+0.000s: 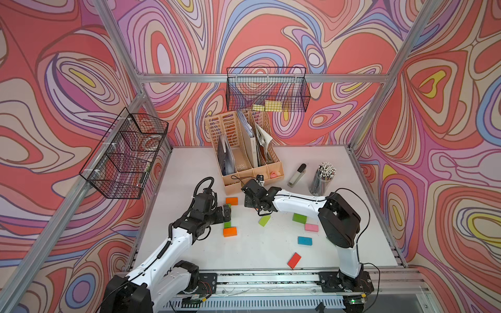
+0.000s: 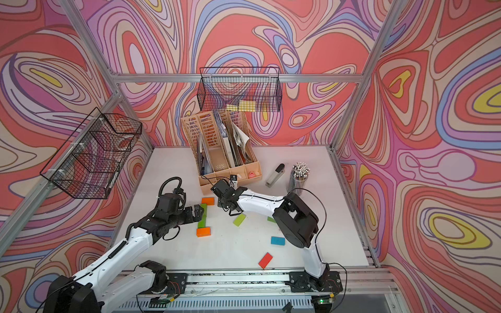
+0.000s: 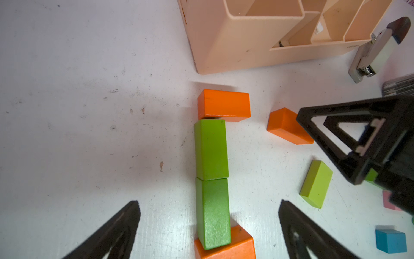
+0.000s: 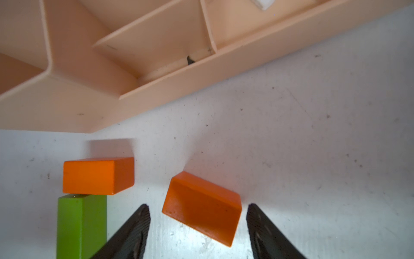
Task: Assemble the letter c with building blocks
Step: Assemble the building block at the center of the board.
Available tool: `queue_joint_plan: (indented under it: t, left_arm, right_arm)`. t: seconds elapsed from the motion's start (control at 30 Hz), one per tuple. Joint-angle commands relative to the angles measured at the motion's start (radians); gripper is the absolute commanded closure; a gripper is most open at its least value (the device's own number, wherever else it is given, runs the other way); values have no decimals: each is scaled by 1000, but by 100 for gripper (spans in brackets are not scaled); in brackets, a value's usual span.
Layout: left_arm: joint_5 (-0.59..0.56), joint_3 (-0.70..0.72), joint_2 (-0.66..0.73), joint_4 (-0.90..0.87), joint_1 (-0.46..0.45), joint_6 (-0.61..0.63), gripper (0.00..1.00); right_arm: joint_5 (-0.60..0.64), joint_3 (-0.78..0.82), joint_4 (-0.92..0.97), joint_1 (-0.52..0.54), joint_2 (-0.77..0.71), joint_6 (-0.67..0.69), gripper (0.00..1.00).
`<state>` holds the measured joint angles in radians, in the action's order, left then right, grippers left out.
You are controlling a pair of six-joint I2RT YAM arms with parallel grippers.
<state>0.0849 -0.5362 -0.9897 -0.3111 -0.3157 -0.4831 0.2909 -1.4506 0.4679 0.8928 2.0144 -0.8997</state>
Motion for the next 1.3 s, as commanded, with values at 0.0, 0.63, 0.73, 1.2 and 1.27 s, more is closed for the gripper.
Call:
queue_joint_plan:
  t: [0.0,0.63,0.73,1.2,1.27]
  left_arm:
    - [-5,11,11,-17,-4,-1,1]
    - [7,12,10,-12,-4,-1,1]
    - [7,11,11,-14,-4,-1,1]
    - [0,11,8,-14,-4,2,1]
    - [-3,12,7,-14,-4,3,1]
  right_arm:
    - [-15,22,8,-1,-27,-166,29]
    - [-94,10,-14,-7,1,-269,18]
    - [-108,19,-31,-13,4,-266,18]
    - [-108,32,-113,-36,23,-215,18]
    - [-109,31,-126,-39,23,-211,18]
